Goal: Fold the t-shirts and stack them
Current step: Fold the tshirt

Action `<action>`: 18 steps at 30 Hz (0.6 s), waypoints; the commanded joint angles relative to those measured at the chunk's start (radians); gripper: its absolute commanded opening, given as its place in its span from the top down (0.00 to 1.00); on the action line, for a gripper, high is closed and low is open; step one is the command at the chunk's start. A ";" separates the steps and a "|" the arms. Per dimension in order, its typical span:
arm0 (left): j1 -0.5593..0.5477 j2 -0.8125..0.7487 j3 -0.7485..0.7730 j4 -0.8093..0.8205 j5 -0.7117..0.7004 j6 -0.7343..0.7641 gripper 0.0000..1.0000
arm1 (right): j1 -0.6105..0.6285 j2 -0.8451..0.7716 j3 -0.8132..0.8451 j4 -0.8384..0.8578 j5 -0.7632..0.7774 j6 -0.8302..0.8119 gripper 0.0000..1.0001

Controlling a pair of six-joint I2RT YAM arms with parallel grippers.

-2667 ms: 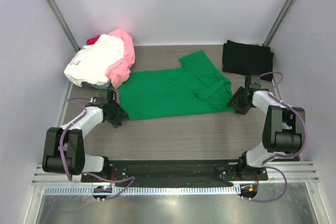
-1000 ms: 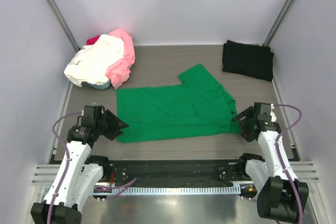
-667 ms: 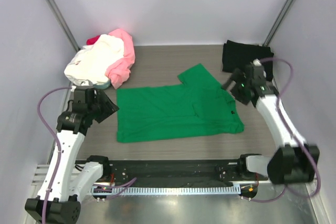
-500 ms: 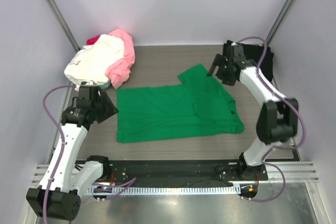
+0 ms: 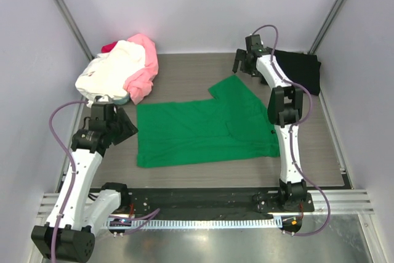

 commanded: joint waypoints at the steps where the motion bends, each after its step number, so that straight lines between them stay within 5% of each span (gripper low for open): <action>1: 0.005 -0.041 -0.004 0.040 -0.025 0.009 0.50 | 0.027 0.068 0.119 -0.032 0.068 -0.066 0.10; 8: 0.007 -0.039 -0.004 0.037 -0.026 0.007 0.50 | 0.066 0.146 0.170 0.016 0.075 -0.095 0.12; 11: 0.007 -0.038 -0.004 0.037 -0.025 0.009 0.50 | 0.086 0.156 0.158 0.017 0.072 -0.102 0.23; 17: 0.007 -0.050 -0.003 0.034 -0.040 0.007 0.50 | 0.098 0.146 0.099 0.026 0.060 -0.095 0.60; 18: 0.005 -0.052 -0.004 0.034 -0.045 0.007 0.50 | 0.097 0.146 0.101 0.026 0.057 -0.096 0.78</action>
